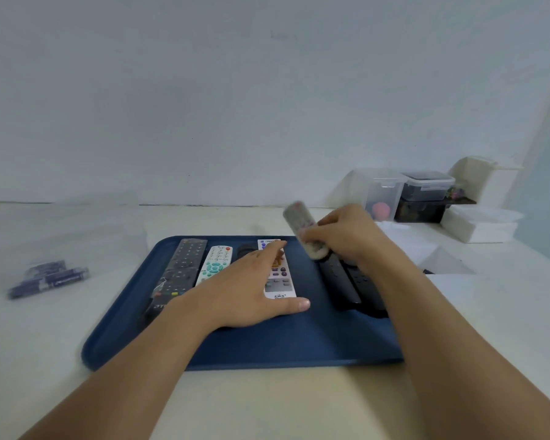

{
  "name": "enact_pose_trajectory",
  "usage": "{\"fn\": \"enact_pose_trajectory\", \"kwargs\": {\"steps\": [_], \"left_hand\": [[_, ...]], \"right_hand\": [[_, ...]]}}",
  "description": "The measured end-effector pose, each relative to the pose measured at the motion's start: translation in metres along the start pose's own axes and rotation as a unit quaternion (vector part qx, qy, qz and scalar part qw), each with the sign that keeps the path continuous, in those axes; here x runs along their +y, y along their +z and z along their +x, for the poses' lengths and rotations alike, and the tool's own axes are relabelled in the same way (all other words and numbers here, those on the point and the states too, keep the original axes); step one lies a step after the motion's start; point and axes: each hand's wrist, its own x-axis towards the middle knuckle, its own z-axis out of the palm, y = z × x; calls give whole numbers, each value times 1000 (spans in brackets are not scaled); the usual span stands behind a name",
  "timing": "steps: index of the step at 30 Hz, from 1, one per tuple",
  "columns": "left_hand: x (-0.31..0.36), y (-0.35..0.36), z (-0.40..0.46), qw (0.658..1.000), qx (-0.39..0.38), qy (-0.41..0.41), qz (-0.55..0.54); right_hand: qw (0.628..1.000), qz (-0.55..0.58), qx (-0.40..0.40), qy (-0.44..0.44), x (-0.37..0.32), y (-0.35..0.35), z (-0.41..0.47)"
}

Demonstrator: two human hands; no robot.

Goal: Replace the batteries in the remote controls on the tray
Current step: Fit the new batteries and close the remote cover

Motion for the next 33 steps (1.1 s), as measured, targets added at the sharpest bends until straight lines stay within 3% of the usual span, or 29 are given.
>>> {"fn": "enact_pose_trajectory", "kwargs": {"steps": [2, 4, 5, 7, 8, 9, 11, 13, 17, 23, 27, 30, 33], "left_hand": [[1, -4, 1, 997, 34, 1, -64], [3, -12, 2, 958, 115, 6, -263], [4, -19, 2, 908, 151, -5, -391], [8, -34, -2, 765, 124, -46, -630], [11, -40, -7, 716, 82, -65, -691], [14, -44, -12, 696, 39, -78, -713], [23, -41, -17, 717, -14, -76, -693], [30, -36, -17, 753, 10, -66, -654], [28, -26, -9, 790, 91, -34, -606], [25, -22, -5, 844, 145, -20, -516], [28, -21, -6, 842, 140, -28, -520], [26, -22, -7, 834, 141, -27, -532], [23, -26, -8, 840, 116, -31, -529]], "right_hand": [[990, 119, -5, -79, -2, -6, 2], [970, 133, 11, -204, -5, -5, 1], [958, 109, 30, -263, -7, -1, 1], [935, 47, 70, -346, -5, 10, 0], [922, 21, 86, -378, -1, 17, 1], [908, 5, 94, -408, 1, 22, 1], [892, 15, 88, -443, 2, 31, -2], [897, 58, 61, -433, -4, 37, -6], [931, 121, 54, -339, -11, 30, -13], [929, 143, 70, -334, -16, 30, -16], [928, 142, 65, -338, -17, 30, -17], [931, 77, 63, -352, -13, 31, -14], [938, 49, 3, -344, -8, 27, -10]]}}
